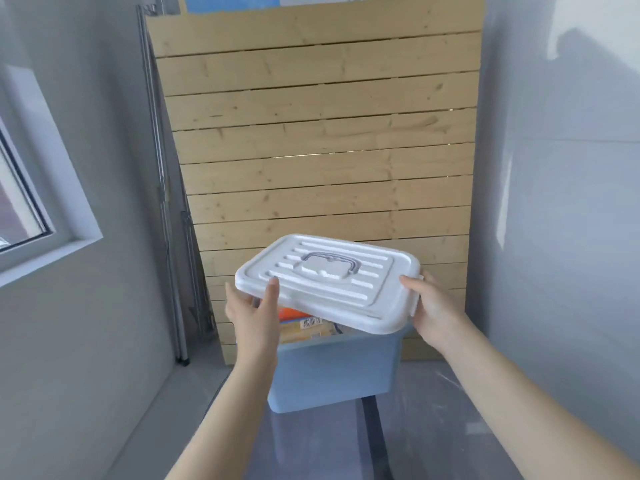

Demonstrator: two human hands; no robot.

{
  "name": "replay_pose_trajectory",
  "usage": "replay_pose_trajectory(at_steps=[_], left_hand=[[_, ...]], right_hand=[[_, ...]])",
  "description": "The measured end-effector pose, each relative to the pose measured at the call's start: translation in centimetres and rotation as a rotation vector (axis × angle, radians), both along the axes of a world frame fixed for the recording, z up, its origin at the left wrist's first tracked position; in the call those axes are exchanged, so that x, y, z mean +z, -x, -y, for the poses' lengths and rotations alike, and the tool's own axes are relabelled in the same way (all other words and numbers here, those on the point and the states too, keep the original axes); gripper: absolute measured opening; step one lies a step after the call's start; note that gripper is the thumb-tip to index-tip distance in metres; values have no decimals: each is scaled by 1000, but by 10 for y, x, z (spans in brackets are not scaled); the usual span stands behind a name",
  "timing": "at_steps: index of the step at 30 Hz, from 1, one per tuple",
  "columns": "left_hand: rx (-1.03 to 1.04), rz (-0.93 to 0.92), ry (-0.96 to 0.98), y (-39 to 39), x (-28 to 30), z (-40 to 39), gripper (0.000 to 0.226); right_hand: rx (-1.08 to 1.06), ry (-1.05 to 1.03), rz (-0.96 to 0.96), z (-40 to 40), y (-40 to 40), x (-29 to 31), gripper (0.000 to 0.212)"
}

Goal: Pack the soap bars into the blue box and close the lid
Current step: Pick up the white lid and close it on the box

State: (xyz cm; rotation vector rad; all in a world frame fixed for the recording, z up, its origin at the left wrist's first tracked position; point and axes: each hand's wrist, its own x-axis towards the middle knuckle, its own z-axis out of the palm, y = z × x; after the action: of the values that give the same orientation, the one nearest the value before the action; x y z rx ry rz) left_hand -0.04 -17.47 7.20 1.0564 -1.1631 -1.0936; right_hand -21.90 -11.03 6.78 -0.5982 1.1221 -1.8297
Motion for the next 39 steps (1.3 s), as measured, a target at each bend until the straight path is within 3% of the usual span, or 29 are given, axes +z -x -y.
replay_pose_trajectory(at_steps=[2, 3, 5, 9, 14, 22, 26, 29, 34, 39], left_hand=[[94, 121, -94, -19, 3, 24, 75], [95, 146, -102, -27, 2, 36, 65], [45, 214, -93, -39, 2, 54, 24], [-2, 390, -127, -49, -5, 72, 32], [-4, 477, -212, -51, -23, 78, 25], [42, 598, -184, -45, -41, 75, 50], [11, 527, -259, -45, -47, 84, 45], [-87, 364, -342, -46, -51, 87, 21], [-145, 223, -522, -50, -59, 90, 29], [-153, 254, -493, -50, -58, 91, 32]], right_hand=[[59, -46, -57, 10, 10, 1, 27], [88, -72, -88, 14, 15, 2, 32], [146, -118, -149, 23, 24, 4, 35], [112, -210, -316, 46, 37, 7, 37], [54, -317, -534, 66, 40, -12, 46], [114, -401, -694, 64, 40, -26, 48], [103, -406, -741, 66, 40, -31, 46], [109, -404, -712, 68, 42, -36, 46], [150, -622, -591, 70, 46, -42, 63], [112, -737, -556, 74, 47, -45, 75]])
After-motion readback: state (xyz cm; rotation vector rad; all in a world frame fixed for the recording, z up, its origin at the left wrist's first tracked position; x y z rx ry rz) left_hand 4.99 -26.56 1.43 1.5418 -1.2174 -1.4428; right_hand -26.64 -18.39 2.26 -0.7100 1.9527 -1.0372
